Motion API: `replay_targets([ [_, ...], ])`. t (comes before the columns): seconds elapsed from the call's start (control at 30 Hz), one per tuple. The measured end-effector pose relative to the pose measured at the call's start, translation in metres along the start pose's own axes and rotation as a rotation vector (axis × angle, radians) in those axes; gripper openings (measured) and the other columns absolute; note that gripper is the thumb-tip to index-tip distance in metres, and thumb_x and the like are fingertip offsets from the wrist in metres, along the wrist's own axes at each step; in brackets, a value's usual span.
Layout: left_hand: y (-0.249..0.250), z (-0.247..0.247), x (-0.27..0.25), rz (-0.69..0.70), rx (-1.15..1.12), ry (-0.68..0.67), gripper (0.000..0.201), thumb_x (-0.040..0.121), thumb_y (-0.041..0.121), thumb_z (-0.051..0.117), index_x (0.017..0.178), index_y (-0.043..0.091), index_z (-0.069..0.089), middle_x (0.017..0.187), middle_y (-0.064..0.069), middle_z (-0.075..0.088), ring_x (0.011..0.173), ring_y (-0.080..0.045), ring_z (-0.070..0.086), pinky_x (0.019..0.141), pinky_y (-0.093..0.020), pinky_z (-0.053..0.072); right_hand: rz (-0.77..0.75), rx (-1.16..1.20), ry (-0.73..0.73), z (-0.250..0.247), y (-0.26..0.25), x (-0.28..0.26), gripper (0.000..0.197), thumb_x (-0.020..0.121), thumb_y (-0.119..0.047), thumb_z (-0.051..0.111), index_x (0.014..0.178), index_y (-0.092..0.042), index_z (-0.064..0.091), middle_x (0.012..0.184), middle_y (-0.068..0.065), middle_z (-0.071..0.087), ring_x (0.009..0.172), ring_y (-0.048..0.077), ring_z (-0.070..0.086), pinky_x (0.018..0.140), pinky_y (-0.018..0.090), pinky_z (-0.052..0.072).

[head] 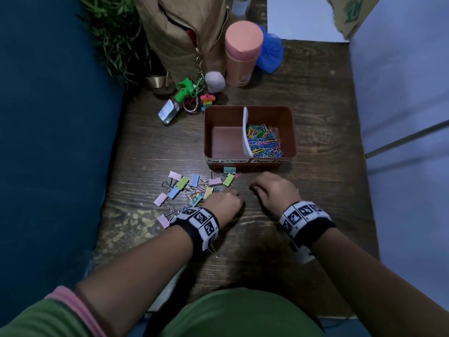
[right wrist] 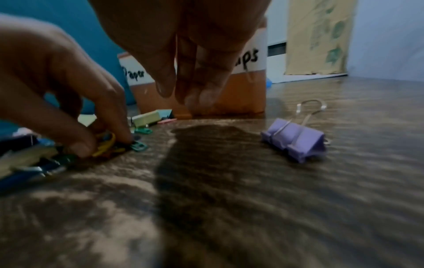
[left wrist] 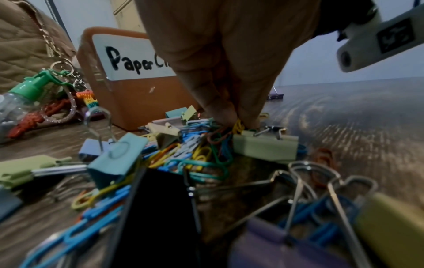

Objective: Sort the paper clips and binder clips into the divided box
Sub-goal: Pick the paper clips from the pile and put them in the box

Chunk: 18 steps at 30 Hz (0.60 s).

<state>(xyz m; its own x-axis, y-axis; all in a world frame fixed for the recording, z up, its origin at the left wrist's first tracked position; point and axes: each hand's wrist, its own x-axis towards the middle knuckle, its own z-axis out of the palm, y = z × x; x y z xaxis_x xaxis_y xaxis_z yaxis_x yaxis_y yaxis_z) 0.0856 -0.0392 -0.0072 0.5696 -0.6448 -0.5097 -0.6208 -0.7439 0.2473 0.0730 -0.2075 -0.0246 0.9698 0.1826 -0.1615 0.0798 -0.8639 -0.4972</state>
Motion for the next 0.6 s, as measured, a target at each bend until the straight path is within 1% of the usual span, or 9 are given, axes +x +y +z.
replay_targets([
  [0.03,0.001,0.0,-0.001,0.004,0.016,-0.004,0.03,0.092,0.005,0.047,0.121,0.003,0.053,0.119,-0.014,0.056,0.112,-0.031,0.055,0.086,-0.042,0.053,-0.027,-0.033,-0.04,0.003,-0.002,0.006,0.017,0.084,-0.016,0.058,0.1,-0.02,0.065,0.099,0.007,0.065,0.092,0.03,0.063,0.07,0.04,0.055],
  [0.13,0.001,0.003,-0.003,0.019,0.063,0.016,0.028,0.093,0.004,0.042,0.119,0.0,0.052,0.12,-0.016,0.056,0.115,-0.032,0.051,0.085,-0.042,0.05,-0.17,-0.13,-0.155,0.01,-0.01,0.024,0.039,0.082,-0.006,0.06,0.116,-0.024,0.059,0.118,0.008,0.058,0.102,0.031,0.058,0.072,0.042,0.056],
  [0.17,0.0,0.004,-0.003,0.02,0.069,0.03,0.029,0.093,0.005,0.042,0.119,0.001,0.051,0.119,-0.015,0.057,0.115,-0.032,0.051,0.084,-0.042,0.049,-0.21,-0.169,-0.179,0.012,-0.013,0.028,0.043,0.081,-0.004,0.061,0.119,-0.025,0.057,0.12,0.01,0.056,0.103,0.032,0.057,0.071,0.042,0.056],
  [0.2,-0.001,0.006,-0.004,0.018,0.061,0.044,0.029,0.092,0.006,0.043,0.119,0.002,0.051,0.119,-0.015,0.058,0.115,-0.031,0.051,0.085,-0.041,0.049,-0.239,-0.206,-0.195,0.014,-0.016,0.031,0.044,0.081,-0.005,0.062,0.119,-0.027,0.057,0.119,0.011,0.055,0.101,0.033,0.055,0.069,0.041,0.055],
  [0.27,-0.005,0.01,-0.008,0.0,0.01,0.078,0.028,0.091,0.007,0.046,0.119,0.004,0.052,0.119,-0.013,0.058,0.115,-0.031,0.051,0.085,-0.04,0.049,-0.26,-0.229,-0.191,0.016,-0.022,0.033,0.033,0.083,-0.014,0.063,0.114,-0.024,0.061,0.115,0.014,0.055,0.098,0.034,0.054,0.066,0.041,0.054],
  [0.37,-0.013,0.015,-0.019,-0.016,-0.12,0.191,0.026,0.09,0.012,0.051,0.116,0.01,0.053,0.117,-0.009,0.058,0.113,-0.027,0.052,0.083,-0.036,0.047,-0.239,-0.198,-0.168,0.02,-0.025,0.03,0.023,0.08,-0.022,0.066,0.102,-0.015,0.062,0.107,0.018,0.054,0.093,0.035,0.053,0.061,0.041,0.051],
  [0.47,-0.021,0.018,-0.029,-0.027,-0.282,0.275,0.02,0.089,0.016,0.053,0.108,0.013,0.056,0.11,-0.007,0.061,0.107,-0.025,0.054,0.085,-0.038,0.048,-0.202,-0.126,-0.174,0.027,-0.025,0.024,0.016,0.078,-0.015,0.066,0.091,-0.011,0.057,0.097,0.02,0.052,0.078,0.037,0.055,0.054,0.04,0.049],
  [0.53,-0.025,0.017,-0.032,-0.078,-0.418,0.308,0.014,0.088,0.018,0.055,0.101,0.013,0.059,0.103,-0.007,0.064,0.099,-0.026,0.057,0.083,-0.04,0.049,-0.14,-0.048,-0.172,0.029,-0.026,0.022,0.016,0.078,-0.013,0.061,0.094,-0.013,0.056,0.099,0.017,0.051,0.073,0.038,0.056,0.058,0.042,0.051],
  [0.6,-0.028,0.015,-0.033,-0.158,-0.573,0.342,0.009,0.087,0.019,0.06,0.095,0.015,0.062,0.094,-0.004,0.067,0.089,-0.024,0.06,0.077,-0.035,0.049,-0.053,0.054,-0.133,0.025,-0.027,0.018,0.024,0.076,-0.013,0.063,0.099,-0.016,0.057,0.101,0.013,0.053,0.081,0.035,0.058,0.067,0.039,0.051],
])
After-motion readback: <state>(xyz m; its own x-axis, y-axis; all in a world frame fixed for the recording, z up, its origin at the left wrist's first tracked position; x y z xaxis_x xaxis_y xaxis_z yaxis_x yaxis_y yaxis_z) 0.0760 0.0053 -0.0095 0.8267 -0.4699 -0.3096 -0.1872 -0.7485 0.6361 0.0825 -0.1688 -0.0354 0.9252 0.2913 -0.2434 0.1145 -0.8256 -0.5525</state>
